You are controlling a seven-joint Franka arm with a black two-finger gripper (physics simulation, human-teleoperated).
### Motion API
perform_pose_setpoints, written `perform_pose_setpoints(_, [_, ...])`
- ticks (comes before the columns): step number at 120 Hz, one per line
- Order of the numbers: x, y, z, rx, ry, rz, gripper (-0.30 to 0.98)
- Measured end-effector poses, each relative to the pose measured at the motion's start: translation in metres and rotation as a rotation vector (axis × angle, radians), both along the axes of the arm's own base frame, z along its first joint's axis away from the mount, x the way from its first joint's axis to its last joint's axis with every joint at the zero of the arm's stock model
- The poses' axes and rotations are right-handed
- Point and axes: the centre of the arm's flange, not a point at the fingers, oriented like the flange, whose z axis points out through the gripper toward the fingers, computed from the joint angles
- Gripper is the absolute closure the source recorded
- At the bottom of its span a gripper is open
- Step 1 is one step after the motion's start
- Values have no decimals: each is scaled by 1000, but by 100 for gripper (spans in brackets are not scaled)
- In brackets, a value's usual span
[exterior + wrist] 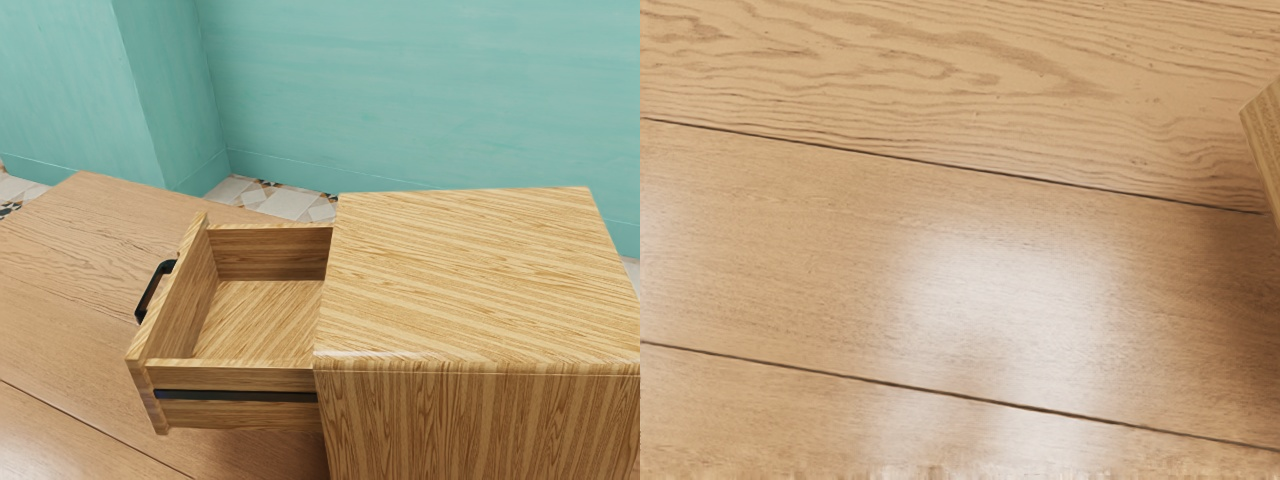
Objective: Push the drawer handle with one arm to close the drawer
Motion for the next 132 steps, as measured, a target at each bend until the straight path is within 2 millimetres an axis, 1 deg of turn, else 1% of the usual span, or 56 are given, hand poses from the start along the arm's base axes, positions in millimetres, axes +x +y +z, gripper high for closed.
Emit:
perform_pose_setpoints(16, [-3, 14, -69, 1, 68, 41, 2])
perform_pose_setpoints(20, [-1, 16, -82, 3, 78, 44, 2])
perform_pose_setpoints(25, [0, 22, -92, 7, 84, 57, 2])
perform_pose_setpoints(36, [6, 30, -106, 11, 95, 72, 2])
perform_pose_setpoints(40, [8, 33, -116, 3, 114, 77, 2])
perform_pose_setpoints(46, [11, 43, -130, -18, 138, 94, 2])
perform_pose_setpoints(53, [22, 51, -147, -27, 159, 100, 2])
perform_pose_setpoints(64, [47, 52, -171, -21, 172, 85, 2])
perform_pose_setpoints(70, [54, 53, -176, -19, 162, 84, 2])
perform_pose_setpoints(74, [55, 52, -177, -23, 150, 85, 2])
perform_pose_setpoints(89, [40, 36, -185, -55, 131, 76, 2])
perform_pose_setpoints(98, [38, 32, -189, -58, 132, 65, 2])
perform_pose_setpoints(110, [39, 33, -189, -34, 123, 13, 2])
perform_pose_setpoints(115, [39, 33, -188, -25, 119, -8, 4])
perform_pose_setpoints(122, [39, 34, -189, -24, 117, -31, 16])
perform_pose_setpoints(128, [41, 21, -198, -78, 123, -56, 15])
perform_pose_setpoints(132, [44, 12, -201, -117, 121, -61, 13])
